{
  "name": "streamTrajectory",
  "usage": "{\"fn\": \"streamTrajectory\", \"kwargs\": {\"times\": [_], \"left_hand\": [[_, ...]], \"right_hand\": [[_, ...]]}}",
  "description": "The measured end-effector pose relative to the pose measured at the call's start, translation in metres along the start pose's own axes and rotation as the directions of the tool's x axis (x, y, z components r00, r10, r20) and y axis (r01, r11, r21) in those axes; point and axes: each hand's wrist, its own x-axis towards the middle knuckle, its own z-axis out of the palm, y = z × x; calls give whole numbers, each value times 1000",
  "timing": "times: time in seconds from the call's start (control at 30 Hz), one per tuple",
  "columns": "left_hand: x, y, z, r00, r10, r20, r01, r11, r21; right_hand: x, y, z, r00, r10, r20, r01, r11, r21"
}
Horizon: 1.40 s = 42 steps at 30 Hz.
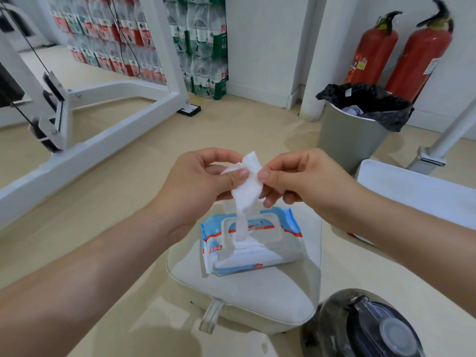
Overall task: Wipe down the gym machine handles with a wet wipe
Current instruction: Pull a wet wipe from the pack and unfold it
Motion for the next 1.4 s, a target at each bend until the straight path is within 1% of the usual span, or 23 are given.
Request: {"fn": "streamTrajectory", "kwargs": {"times": [0.07,0.17,0.23,0.3,0.37,0.43,0.57,0.6,0.7,0.73,0.77,0.83,0.87,0.93,0.97,1.0,1.03,1.1,1.17,1.23,1.27,1.33,1.4], "left_hand": [[-1,2,-4,997,66,38,-70,993,99],[-1,3,-9,975,144,171,-190,936,295],[0,2,-7,943,198,269,-305,841,447],[-1,1,-5,923,229,308,-369,749,551],[-1,0,-5,920,278,277,-391,707,590],[-1,-1,-6,907,342,248,-420,669,613],[-1,-4,-7,873,410,265,-482,636,602],[-1,-5,-7,861,426,277,-500,612,612],[-3,-5,-6,795,503,339,-583,482,654],[-5,-4,-6,784,517,344,-599,483,639],[-6,-2,-6,782,522,340,-607,515,605],[-7,3,-6,801,500,330,-599,647,472],[-8,6,-6,819,471,327,-570,728,380],[-8,10,-6,865,373,334,-443,882,161],[-9,10,-6,878,328,349,-372,926,63],[-9,9,-4,887,304,348,-328,945,10],[-10,8,-2,900,292,325,-309,951,1],[-11,6,4,924,298,239,-319,946,53],[-12,4,9,938,304,166,-317,947,58],[-12,1,11,950,283,133,-283,959,-16],[-12,1,12,955,270,123,-265,963,-56],[-12,0,14,965,238,111,-225,967,-123],[-13,-2,16,969,223,102,-205,966,-159]], "right_hand": [[1,4,-2,998,53,45,-54,998,33],[1,13,-6,989,112,100,-118,991,57],[1,18,-8,975,166,146,-179,980,84],[0,18,-10,957,212,197,-239,963,125],[0,17,-12,940,234,250,-279,946,166],[-2,17,-13,927,247,282,-300,939,165],[-1,18,-14,931,265,253,-306,942,140],[-1,18,-14,933,268,242,-308,940,148],[0,15,-14,935,269,230,-309,937,160],[-1,15,-13,936,271,226,-308,940,148],[-1,16,-12,938,271,218,-301,946,121],[-2,19,-13,944,271,190,-285,957,49],[-3,20,-14,944,275,181,-284,958,29],[-3,19,-19,944,279,177,-288,957,28],[-3,17,-21,946,277,167,-287,957,37],[-3,15,-23,951,273,147,-282,958,44],[-3,14,-24,955,270,124,-277,960,44],[-3,13,-23,957,269,104,-275,961,39],[-5,11,-18,953,257,160,-275,956,105],[-9,6,-9,935,223,277,-287,932,220],[-9,5,-5,928,202,313,-286,925,251],[-9,7,-1,935,166,313,-254,930,266],[-9,11,-4,939,169,299,-252,930,266]]}}
